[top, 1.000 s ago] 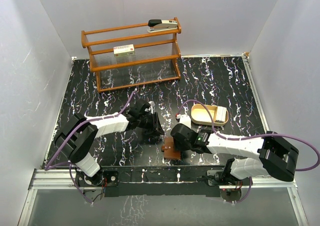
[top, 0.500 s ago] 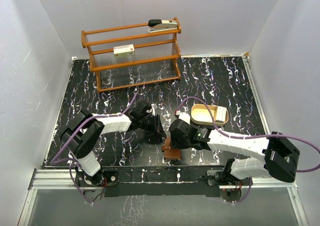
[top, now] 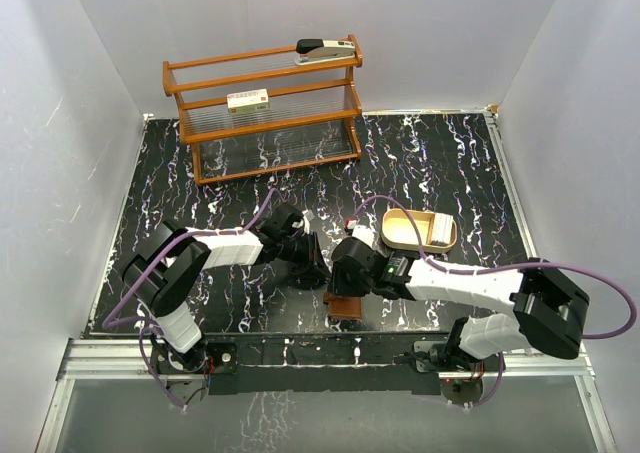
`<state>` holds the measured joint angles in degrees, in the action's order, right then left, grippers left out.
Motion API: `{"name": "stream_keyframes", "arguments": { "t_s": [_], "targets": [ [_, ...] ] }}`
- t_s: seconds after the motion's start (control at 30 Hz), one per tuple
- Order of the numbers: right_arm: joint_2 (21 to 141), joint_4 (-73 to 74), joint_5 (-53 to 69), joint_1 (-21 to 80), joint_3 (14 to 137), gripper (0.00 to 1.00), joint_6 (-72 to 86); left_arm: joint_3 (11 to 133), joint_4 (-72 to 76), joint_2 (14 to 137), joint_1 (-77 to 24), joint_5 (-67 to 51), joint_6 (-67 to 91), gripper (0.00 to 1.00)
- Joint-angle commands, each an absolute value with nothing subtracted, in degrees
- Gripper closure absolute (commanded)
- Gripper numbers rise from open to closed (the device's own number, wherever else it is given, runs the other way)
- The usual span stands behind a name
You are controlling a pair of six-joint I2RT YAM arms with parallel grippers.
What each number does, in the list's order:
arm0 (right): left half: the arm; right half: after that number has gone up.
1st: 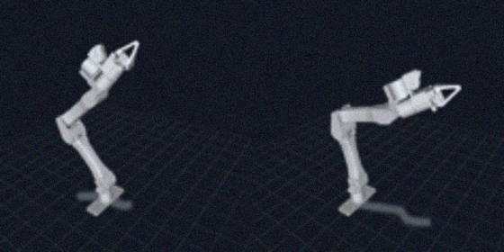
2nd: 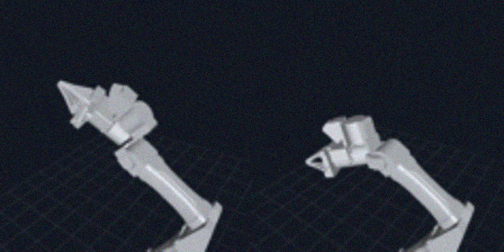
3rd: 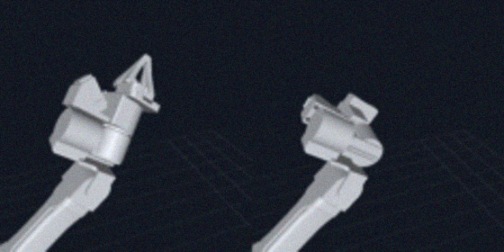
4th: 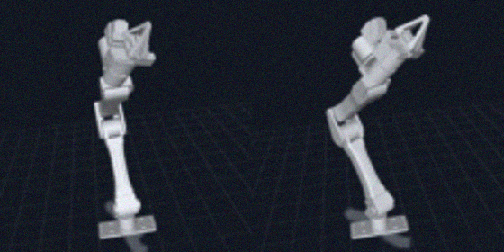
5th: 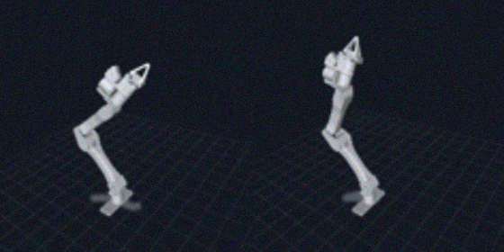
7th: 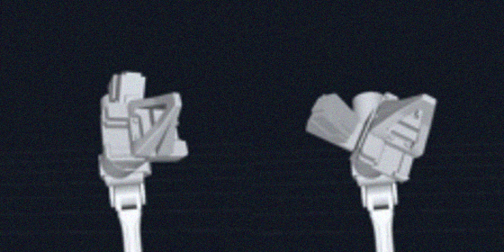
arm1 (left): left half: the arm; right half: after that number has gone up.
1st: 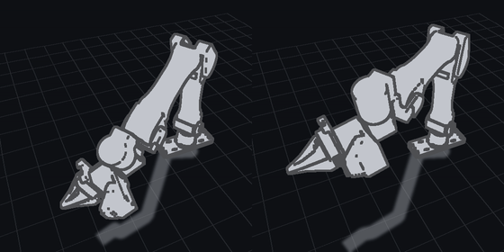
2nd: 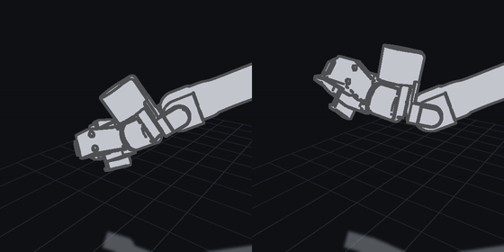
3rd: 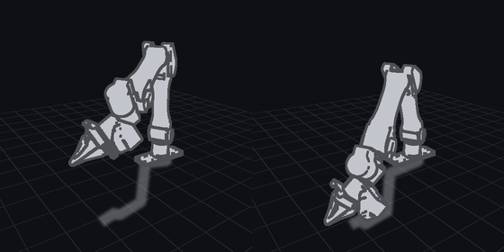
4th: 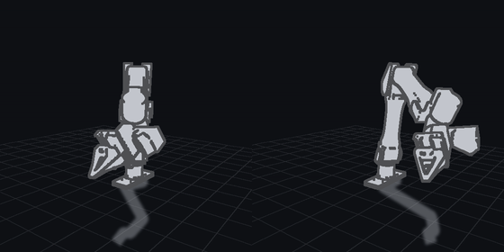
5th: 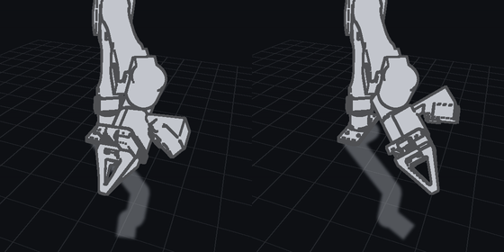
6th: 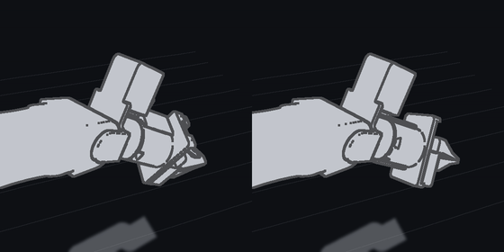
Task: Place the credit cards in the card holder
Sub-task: Close the card holder at the center of the board.
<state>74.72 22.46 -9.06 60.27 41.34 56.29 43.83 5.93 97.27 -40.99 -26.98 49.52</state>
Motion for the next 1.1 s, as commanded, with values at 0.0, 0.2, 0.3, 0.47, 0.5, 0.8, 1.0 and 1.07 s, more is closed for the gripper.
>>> {"name": "stream_keyframes", "arguments": {
  "t_s": [0.0,0.2,0.3,0.47,0.5,0.8,1.0,1.07],
  "targets": [
    [75.98,21.39,-9.99,60.19,41.85,0.73,57.56,42.74,5.26,96.83,-40.71,-27.25,49.74,0.77],
    [77.45,19.87,-8.98,60.2,41.75,0.74,57.32,42.75,5.12,96.7,-40.74,-27.26,49.95,0.77],
    [78.06,19.82,-8.84,60.2,41.81,0.74,57.37,42.99,4.8,96.59,-40.77,-27.08,49.79,0.77],
    [78.69,20.56,-9.15,60.21,41.84,0.74,57.56,42.94,4.66,96.59,-40.71,-26.88,49.83,0.77],
    [78.82,20.57,-9.14,60.21,41.84,0.73,57.59,42.93,4.66,96.66,-40.77,-26.89,49.83,0.78],
    [80.48,20.21,-8.55,60.21,42.21,0.75,57.22,42.89,4.33,96.33,-40.76,-26.56,49.91,0.78],
    [80.46,20.54,-8.87,60.2,42.4,0.8,57.13,42.8,4.08,95.94,-40.78,-26.16,49.85,0.78],
    [80.27,20.86,-9.25,60.21,42.45,0.85,57.13,42.79,4.05,95.93,-40.76,-26.11,49.83,0.78]
  ]
}}
